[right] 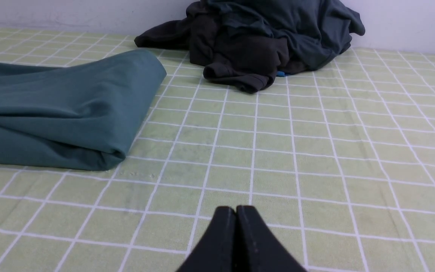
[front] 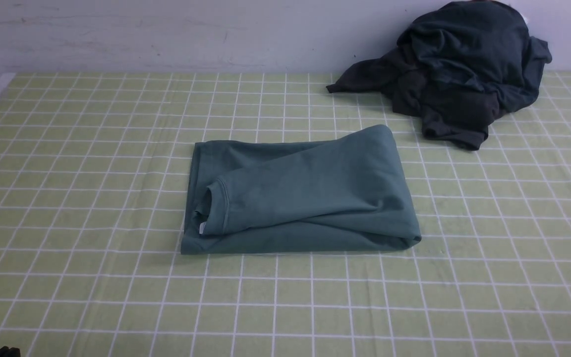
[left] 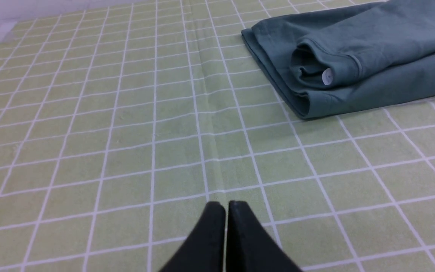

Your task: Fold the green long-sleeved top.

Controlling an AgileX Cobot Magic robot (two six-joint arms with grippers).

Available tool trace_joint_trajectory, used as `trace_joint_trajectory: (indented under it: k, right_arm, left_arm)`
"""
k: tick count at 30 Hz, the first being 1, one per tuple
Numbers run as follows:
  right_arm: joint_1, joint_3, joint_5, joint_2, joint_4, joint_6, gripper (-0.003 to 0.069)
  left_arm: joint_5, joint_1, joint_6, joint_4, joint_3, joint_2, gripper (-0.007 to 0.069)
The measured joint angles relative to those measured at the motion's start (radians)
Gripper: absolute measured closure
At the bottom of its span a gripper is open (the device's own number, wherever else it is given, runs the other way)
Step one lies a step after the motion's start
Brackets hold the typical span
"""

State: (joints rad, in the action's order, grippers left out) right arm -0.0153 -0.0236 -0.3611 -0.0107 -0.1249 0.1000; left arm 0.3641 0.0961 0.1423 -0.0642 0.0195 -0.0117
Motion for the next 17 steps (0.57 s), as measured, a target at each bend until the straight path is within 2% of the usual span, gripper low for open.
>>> trace_joint_trajectory:
  k: [17]
  right_arm:
    - [0.0,0.0,0.0,0.0,0.0,0.0,0.067]
  left_arm:
    - [0.0,-0.016,0.0,0.0,0.0,0.0,0.0625]
